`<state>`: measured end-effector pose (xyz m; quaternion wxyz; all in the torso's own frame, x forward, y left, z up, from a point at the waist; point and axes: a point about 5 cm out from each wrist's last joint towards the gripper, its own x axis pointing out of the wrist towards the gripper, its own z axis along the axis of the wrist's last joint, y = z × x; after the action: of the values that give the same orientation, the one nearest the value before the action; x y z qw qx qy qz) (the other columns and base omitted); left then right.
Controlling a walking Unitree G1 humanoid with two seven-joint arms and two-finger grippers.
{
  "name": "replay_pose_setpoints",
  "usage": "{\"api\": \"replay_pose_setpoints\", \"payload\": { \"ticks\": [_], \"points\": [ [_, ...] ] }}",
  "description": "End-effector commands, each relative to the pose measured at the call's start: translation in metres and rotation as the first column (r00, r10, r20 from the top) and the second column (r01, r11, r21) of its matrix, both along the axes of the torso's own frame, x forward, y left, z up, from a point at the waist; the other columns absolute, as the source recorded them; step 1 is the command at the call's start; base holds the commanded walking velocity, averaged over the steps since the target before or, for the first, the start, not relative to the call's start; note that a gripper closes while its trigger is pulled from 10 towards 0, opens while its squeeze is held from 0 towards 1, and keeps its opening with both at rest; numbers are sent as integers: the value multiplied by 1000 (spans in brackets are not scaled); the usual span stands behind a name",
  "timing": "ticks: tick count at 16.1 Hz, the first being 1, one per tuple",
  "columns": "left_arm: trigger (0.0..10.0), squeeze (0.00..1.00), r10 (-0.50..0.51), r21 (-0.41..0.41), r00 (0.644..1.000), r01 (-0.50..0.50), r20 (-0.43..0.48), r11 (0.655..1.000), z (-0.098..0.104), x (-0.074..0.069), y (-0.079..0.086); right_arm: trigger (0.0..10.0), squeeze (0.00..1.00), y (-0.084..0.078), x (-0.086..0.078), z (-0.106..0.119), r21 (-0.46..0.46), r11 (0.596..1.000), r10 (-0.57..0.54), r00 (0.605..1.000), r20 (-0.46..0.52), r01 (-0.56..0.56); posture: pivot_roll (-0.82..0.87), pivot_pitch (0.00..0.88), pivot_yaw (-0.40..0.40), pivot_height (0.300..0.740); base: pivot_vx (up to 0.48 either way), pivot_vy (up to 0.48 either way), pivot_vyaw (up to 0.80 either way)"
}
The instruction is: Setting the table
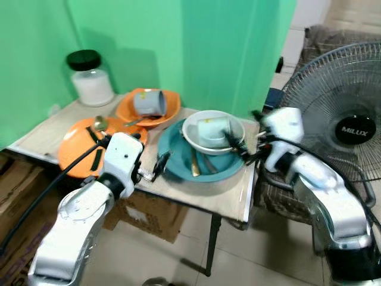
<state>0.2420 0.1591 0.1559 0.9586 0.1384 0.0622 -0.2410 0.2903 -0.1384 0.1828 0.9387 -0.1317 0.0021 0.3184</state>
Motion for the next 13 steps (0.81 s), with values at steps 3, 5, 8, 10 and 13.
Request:
{"api": "replay_pose_setpoints", "payload": {
  "ticks": [3, 5, 8, 10, 13],
  "points": [
    [10000, 239, -123, 36, 990, 126, -70, 991, 0, -6, -1, 10000, 0, 0, 12, 6, -173, 980, 96, 995, 1, -95, 132, 0, 18, 740, 0, 0, 0],
    [10000, 0, -194, 39, 974, 199, -113, 979, 1, -12, 2, 10000, 0, -2, 28, 12, -294, 949, 119, 993, -3, -114, 134, 0, 15, 740, 0, 0, 0],
    [10000, 0, -166, 51, 982, 171, -95, 984, 5, -10, 5, 10000, 0, 2, 48, 18, -361, 929, 96, 995, 16, -84, 144, 0, 0, 740, 0, 0, 0],
    [10000, 0, -45, 35, 999, 46, -23, 998, 13, 1, 8, 10000, 0, 4, 54, 20, -200, 980, 4, 999, 49, 6, 159, 0, -19, 740, 0, 0, 0],
    [10000, 0, 117, -28, 992, -116, 55, 993, 19, 9, 8, 10000, 0, -5, 33, -1, 100, 980, -168, 983, -69, 174, 151, 0, -17, 740, 0, 0, 0]
  ]
}}
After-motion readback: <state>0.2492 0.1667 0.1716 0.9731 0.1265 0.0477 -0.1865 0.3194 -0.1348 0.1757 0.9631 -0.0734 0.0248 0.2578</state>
